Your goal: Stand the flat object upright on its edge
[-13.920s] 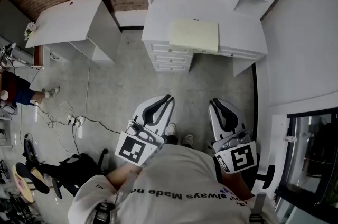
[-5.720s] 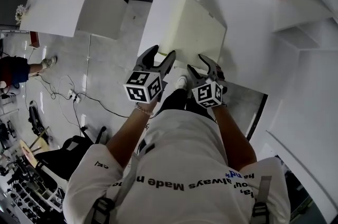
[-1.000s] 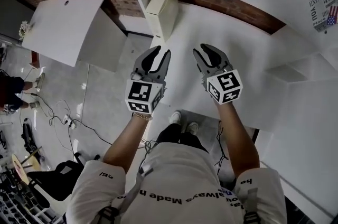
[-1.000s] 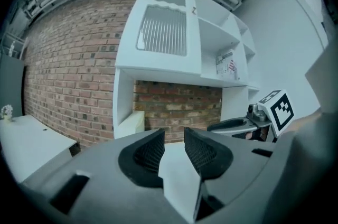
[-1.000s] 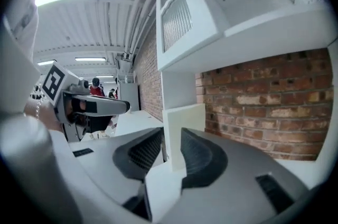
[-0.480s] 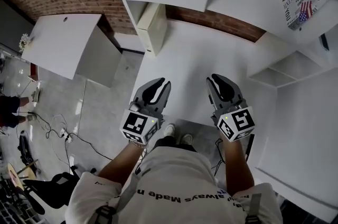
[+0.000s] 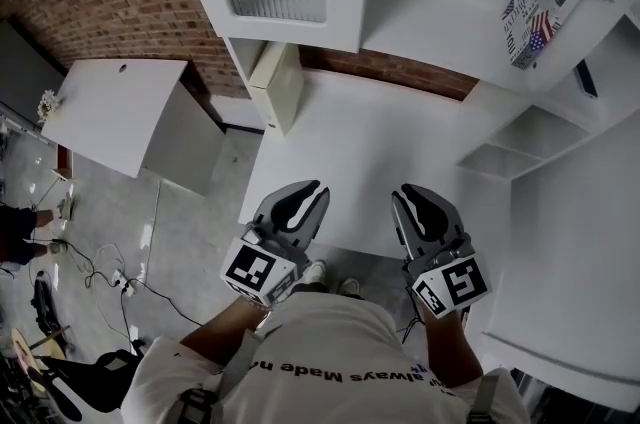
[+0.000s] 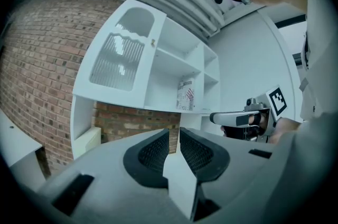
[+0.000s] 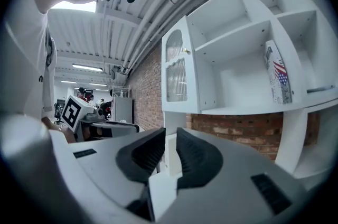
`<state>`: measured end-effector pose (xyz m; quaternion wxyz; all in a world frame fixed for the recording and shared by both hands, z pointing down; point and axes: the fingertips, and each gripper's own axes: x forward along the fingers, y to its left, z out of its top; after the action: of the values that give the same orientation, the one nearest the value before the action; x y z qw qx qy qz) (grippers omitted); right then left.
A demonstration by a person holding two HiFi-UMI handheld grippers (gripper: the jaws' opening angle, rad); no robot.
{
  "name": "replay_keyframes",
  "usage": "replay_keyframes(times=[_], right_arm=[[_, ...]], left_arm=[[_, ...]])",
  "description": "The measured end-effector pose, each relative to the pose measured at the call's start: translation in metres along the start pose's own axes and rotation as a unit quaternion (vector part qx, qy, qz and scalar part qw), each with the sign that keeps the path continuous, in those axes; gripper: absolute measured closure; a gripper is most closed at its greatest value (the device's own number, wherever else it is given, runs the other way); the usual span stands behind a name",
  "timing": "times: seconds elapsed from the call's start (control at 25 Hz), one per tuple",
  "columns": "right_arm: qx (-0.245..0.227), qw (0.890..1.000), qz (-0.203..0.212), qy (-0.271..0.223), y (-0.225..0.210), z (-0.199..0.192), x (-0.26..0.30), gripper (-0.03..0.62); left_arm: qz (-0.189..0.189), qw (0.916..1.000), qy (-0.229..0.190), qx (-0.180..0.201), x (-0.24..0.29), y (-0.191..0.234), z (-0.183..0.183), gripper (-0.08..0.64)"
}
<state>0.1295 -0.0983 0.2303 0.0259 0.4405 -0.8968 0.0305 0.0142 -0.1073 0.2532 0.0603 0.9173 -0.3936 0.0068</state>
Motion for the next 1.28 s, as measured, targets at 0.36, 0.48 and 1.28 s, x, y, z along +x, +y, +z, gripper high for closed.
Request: replay_keyframes(times=[0.36, 0.48, 1.28], right_arm=[[-0.002, 1.0, -0.007, 0.006, 0.003, 0.008, -0.026, 0.531], [-0.005, 1.0, -0.014, 0.008, 0.001, 0.009, -0.033, 0.531], [0.008, 0.999, -0.032, 0.003, -0.013, 0.011, -0.04, 0.537]], left_arm=[[-0.013, 0.9997, -0.017, -0.01, -0.002, -0.019, 0.013, 0.494], [-0.016, 0.9996, -0.021, -0.012, -0.003, -0.023, 0.014, 0.494], [-0.013, 0.9998, -0.017, -0.004, 0.003, -0.024, 0.018, 0.494]])
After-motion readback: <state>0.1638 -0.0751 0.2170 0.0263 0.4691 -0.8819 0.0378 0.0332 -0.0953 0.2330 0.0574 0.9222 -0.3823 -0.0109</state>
